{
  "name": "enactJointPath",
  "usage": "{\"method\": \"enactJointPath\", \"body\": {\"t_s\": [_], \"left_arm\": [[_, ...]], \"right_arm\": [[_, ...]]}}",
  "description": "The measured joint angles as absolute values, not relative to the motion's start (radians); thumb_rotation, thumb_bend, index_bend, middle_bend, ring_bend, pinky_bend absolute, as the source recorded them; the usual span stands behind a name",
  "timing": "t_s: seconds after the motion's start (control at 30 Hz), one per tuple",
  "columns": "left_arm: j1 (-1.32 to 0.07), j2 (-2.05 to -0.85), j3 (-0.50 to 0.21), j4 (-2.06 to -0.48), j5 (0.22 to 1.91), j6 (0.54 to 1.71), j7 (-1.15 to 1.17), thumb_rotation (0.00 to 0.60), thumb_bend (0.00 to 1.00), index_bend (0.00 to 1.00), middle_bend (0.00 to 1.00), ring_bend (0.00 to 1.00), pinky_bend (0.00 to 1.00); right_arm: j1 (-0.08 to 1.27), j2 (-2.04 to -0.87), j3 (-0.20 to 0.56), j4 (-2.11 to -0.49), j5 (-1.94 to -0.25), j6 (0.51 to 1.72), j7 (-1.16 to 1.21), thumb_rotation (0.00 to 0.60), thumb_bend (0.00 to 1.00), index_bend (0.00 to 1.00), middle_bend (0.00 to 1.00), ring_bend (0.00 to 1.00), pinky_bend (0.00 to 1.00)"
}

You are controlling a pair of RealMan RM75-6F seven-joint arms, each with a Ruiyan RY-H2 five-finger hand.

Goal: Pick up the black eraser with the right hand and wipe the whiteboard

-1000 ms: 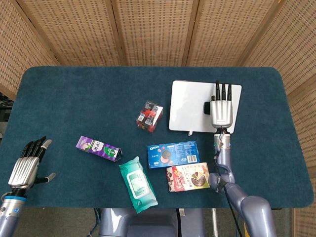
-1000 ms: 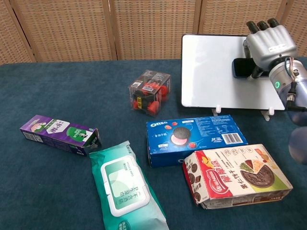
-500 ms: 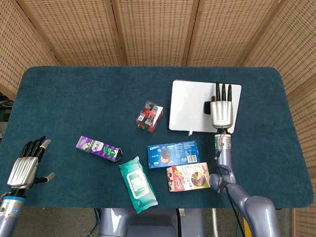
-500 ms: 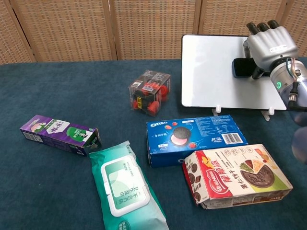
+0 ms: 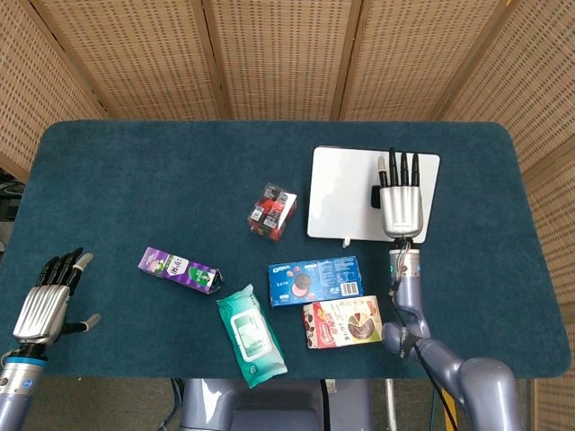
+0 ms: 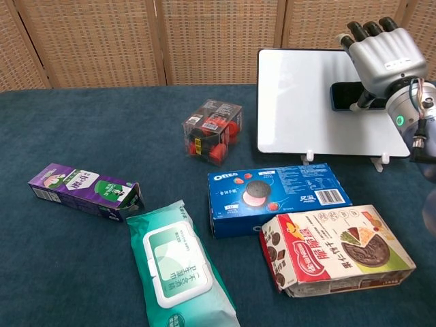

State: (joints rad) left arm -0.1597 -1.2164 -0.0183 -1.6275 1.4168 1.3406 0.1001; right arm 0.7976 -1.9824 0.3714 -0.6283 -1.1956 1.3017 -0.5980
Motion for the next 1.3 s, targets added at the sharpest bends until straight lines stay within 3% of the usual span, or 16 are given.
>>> {"method": "enactJointPath", "body": {"t_s": [0.47, 0.73, 1.03, 1.3], "left_arm": [[-0.151, -1.21, -0.016, -1.635, 1.435, 1.365, 0.092, 0.6, 0.18, 0.0, 0.0, 0.0, 0.0], [-0.141, -1.207, -0.01, -1.652, 1.459, 1.392, 0.106, 0.6, 0.18, 0.0, 0.0, 0.0, 0.0], [-0.131, -1.21, -0.003, -1.662, 1.481, 1.416, 0.131, 0.6, 0.18, 0.0, 0.0, 0.0, 0.0], [-0.126, -1.217, -0.004, -1.657, 1.488, 1.428, 0.141, 0.6, 0.18, 0.0, 0.0, 0.0, 0.0]], "right_arm": [[0.641, -1.774, 0.296, -1.139, -1.264, 1.461, -0.664, 0.6, 0.0, 0.05, 0.0, 0.0, 0.0], [0.461, -1.517, 0.147, -1.437, -1.358, 1.523, -0.487, 0.6, 0.0, 0.05, 0.0, 0.0, 0.0], [0.283, -1.433, 0.01, -1.401, -1.449, 1.589, -0.241, 0.6, 0.0, 0.05, 0.0, 0.0, 0.0], [0.22, -1.401, -0.028, -1.379, -1.491, 1.606, -0.179, 0.6, 0.0, 0.05, 0.0, 0.0, 0.0]]}}
